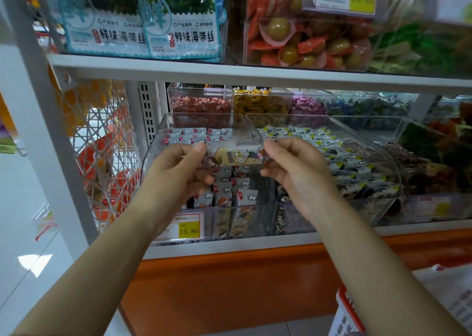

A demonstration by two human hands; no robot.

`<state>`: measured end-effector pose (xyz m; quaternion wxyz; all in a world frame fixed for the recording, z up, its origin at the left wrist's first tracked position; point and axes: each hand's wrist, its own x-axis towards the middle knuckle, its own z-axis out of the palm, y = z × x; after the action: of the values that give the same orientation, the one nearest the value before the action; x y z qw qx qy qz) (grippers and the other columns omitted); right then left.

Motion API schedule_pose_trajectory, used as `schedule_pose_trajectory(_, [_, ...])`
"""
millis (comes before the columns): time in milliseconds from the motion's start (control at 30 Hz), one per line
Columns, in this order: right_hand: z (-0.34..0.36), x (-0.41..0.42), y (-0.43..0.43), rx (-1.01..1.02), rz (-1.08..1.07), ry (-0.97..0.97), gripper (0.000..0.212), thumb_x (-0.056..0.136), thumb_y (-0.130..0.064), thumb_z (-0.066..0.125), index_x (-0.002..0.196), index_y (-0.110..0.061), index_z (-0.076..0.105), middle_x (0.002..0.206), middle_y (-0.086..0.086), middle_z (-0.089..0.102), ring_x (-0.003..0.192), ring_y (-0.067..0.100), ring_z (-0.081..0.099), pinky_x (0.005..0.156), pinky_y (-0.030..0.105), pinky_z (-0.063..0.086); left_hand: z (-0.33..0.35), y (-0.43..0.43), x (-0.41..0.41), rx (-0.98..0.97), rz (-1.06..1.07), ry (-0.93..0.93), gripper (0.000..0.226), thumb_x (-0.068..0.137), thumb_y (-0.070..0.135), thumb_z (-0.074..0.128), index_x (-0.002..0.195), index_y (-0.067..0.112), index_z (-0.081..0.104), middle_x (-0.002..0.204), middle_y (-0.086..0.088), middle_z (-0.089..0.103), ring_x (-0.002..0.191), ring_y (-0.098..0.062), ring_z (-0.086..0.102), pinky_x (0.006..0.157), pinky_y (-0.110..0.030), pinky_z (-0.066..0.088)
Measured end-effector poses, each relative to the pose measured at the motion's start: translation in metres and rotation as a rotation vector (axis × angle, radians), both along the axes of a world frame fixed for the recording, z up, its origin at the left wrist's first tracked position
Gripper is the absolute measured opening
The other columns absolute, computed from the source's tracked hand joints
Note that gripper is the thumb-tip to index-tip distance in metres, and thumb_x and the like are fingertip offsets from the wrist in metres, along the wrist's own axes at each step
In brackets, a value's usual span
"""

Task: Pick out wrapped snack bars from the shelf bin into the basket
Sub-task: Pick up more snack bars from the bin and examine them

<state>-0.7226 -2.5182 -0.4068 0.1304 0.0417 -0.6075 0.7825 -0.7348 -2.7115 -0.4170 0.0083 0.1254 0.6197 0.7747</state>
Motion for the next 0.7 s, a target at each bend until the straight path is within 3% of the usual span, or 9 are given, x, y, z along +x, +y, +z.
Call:
schedule_pose_trajectory(33, [0.0,0.0,-0.002,0.034,0.001,0.025,0.004,0.083,-0.004,0.064,0.081,-0.005,0.061,0.077,0.004,0.067,0.068,0.014,0.065,0.059,0.023,0.054,0.0,-0.001,0.0,-0.035,0.028,0.014,0.024,0.083,0.033,0.057,0.089,0.01,0.056,0.062,-0.003,0.062,0.052,-0.012,0.054,0.047,-0.02,0.048])
schedule_pose_trajectory(167, [0.0,0.0,-0.004,0.142,0.042,0.056,0.024,0.083,0.01,0.056,0.092,-0.01,0.066,0.097,0.009,0.069,0.083,0.017,0.069,0.07,0.025,0.055,0.001,-0.006,-0.003,-0.018,0.068,0.02,0.021,0.078,0.017,0.065,0.097,0.012,0.059,0.066,-0.001,0.065,0.057,-0.01,0.06,0.05,-0.018,0.049])
schedule_pose_trajectory(300, [-0.003,-0.001,-0.006,0.247,0.015,0.073,0.015,0.084,-0.005,0.064,0.088,-0.017,0.072,0.093,0.008,0.07,0.088,0.021,0.067,0.071,0.027,0.055,0.002,-0.01,-0.002,-0.059,0.01,0.053,0.042,0.068,0.019,0.065,0.11,0.018,0.064,0.083,-0.01,0.064,0.067,-0.011,0.065,0.061,-0.015,0.052])
schedule_pose_trajectory(433, [-0.002,-0.001,-0.007,0.226,-0.019,0.061,0.015,0.082,-0.006,0.067,0.076,-0.018,0.073,0.09,0.011,0.069,0.091,0.032,0.065,0.066,0.029,0.056,0.006,-0.013,0.001,-0.104,-0.022,0.066,0.041,0.066,0.018,0.065,0.107,0.016,0.065,0.088,-0.01,0.062,0.065,-0.012,0.065,0.062,-0.016,0.052])
schedule_pose_trajectory(533, [-0.002,-0.002,-0.008,0.271,-0.087,0.058,0.019,0.082,-0.01,0.067,0.064,-0.016,0.067,0.08,0.017,0.065,0.088,0.04,0.063,0.069,0.041,0.057,0.008,-0.014,0.004,-0.199,-0.038,0.116,0.033,0.068,0.013,0.067,0.1,0.017,0.065,0.086,-0.004,0.064,0.065,-0.015,0.067,0.061,-0.018,0.054])
schedule_pose_trajectory(567, [-0.002,-0.003,-0.008,0.327,-0.126,0.077,0.021,0.082,-0.012,0.067,0.061,-0.016,0.065,0.076,0.015,0.063,0.082,0.035,0.063,0.069,0.041,0.056,0.008,-0.014,0.005,-0.244,-0.043,0.136,0.028,0.071,0.01,0.067,0.098,0.017,0.065,0.089,-0.005,0.063,0.065,-0.016,0.068,0.062,-0.019,0.054])
schedule_pose_trajectory(633, [-0.002,-0.002,-0.008,0.429,-0.186,0.127,0.024,0.083,-0.014,0.066,0.06,-0.013,0.061,0.065,0.006,0.059,0.063,0.015,0.059,0.058,0.025,0.049,0.008,-0.013,0.005,-0.31,-0.065,0.148,0.02,0.077,0.008,0.065,0.096,0.015,0.063,0.097,-0.013,0.059,0.067,-0.019,0.068,0.061,-0.02,0.055])
schedule_pose_trajectory(700, [-0.002,-0.001,-0.008,0.478,-0.193,0.164,0.022,0.084,-0.014,0.064,0.064,-0.006,0.062,0.062,0.003,0.057,0.054,0.003,0.052,0.051,0.013,0.041,0.008,-0.013,0.006,-0.34,-0.09,0.123,0.017,0.078,0.02,0.064,0.093,0.012,0.063,0.099,-0.019,0.06,0.068,-0.022,0.067,0.06,-0.023,0.056])
